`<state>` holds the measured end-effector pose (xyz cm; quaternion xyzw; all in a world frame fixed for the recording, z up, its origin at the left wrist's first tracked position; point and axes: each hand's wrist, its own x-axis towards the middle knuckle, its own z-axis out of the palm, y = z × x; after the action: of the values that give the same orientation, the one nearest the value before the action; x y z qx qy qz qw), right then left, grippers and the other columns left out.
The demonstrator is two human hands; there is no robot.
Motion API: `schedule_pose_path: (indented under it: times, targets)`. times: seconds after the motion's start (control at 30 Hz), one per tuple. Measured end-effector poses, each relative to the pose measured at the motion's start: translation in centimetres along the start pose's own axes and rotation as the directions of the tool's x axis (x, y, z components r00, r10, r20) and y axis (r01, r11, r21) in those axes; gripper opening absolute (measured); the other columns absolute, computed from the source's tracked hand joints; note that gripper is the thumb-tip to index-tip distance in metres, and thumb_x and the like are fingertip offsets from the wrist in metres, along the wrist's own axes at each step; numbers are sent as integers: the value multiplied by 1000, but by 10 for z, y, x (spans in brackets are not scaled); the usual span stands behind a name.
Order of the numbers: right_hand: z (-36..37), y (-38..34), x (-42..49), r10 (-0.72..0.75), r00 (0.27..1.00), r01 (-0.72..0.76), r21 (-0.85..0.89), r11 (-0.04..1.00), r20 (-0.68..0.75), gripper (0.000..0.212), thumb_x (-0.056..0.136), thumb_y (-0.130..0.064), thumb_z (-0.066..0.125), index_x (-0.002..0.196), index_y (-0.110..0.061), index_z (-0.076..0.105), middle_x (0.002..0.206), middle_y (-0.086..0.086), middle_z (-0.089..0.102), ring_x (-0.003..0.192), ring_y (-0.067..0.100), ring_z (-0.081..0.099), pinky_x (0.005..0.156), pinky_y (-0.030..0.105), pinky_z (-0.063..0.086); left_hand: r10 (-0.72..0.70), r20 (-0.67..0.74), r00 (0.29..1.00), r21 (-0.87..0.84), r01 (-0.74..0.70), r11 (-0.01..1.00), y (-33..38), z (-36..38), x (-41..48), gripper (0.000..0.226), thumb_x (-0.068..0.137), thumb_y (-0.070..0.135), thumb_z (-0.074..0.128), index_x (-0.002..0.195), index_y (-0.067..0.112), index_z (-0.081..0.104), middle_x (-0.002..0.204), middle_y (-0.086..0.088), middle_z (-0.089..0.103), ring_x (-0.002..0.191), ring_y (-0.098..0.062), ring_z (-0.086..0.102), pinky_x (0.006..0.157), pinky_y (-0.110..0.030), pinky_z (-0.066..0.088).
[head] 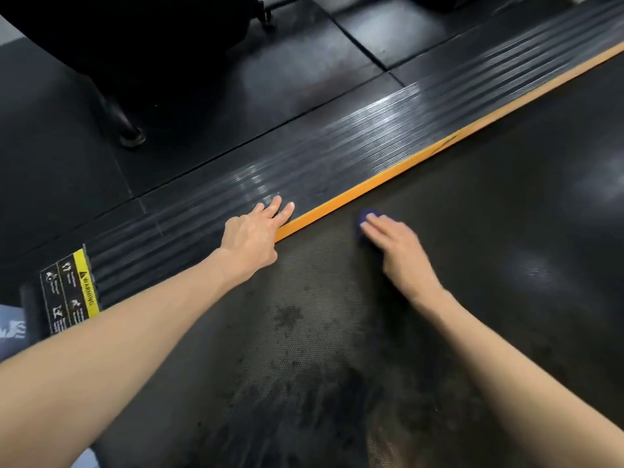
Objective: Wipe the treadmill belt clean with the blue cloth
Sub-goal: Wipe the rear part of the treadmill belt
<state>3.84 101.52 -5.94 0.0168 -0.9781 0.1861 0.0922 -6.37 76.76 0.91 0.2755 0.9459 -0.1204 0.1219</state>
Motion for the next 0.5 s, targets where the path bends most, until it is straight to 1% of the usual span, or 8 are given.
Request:
schedule_pose_path:
  times: [0.07,0.13,0.23,0.3,0.33,0.4,0.43,0.5]
  targets:
    - [-15,23,-5,287,957,-288,-20,957,-51,64,71,18,50,130,-5,55,140,15,48,128,37,45,108,44,29,-2,-21,1000,17,2,1000,-1,5,2,81,90,23,55,149,32,-1,158,6,3,140,-17,26,58,-28,40]
    - [-11,12,-3,440,893,-444,-26,895,-94,65,70,18,50,133,-1,51,143,18,43,132,37,41,109,45,26,-1,-27,1000,19,2,1000,-1,9,5,83,89,23,56,149,31,-1,158,6,4,140,-18,26,57,-28,39]
    - [11,-51,-3,397,915,-399,-16,917,-70,68,58,18,60,125,7,55,136,25,48,121,43,50,99,50,38,10,-29,1000,2,-10,1000,-1,12,3,87,86,19,57,149,27,-3,158,2,2,140,-23,24,64,-32,41]
    - [28,-112,-20,263,962,-263,-4,965,69,79,52,15,70,128,5,53,139,24,46,124,41,48,100,52,38,15,-18,1000,-21,-15,1000,2,15,-2,90,86,18,57,150,22,-6,158,-2,-4,143,-26,15,85,-38,43]
    - [34,-142,-31,215,958,-222,13,975,188,84,56,12,72,135,2,46,146,20,38,132,37,40,108,50,29,14,4,1000,-34,-14,999,3,17,-4,90,87,19,57,150,20,-8,158,-4,-7,144,-27,9,97,-42,39]
    - [35,-189,-43,252,924,-288,88,954,287,84,73,8,63,148,-8,28,157,9,17,145,25,16,116,39,6,30,56,998,-131,-23,991,-1,19,-8,90,88,22,56,149,15,-9,157,-6,-13,145,-27,-1,109,-44,26]
    - [33,-198,-39,301,900,-342,84,936,315,82,78,7,59,149,-11,23,159,5,11,146,22,11,117,37,3,28,77,997,-183,-14,983,-6,20,-13,88,89,22,56,149,12,-7,157,-8,-13,145,-27,-3,111,-43,24]
    - [25,-200,-23,382,818,-411,-27,911,431,75,83,2,58,149,-12,24,159,2,10,144,21,14,116,38,18,54,75,996,-199,-38,979,-22,19,-27,84,87,16,57,149,8,0,157,-11,-6,144,-28,4,111,-40,26]
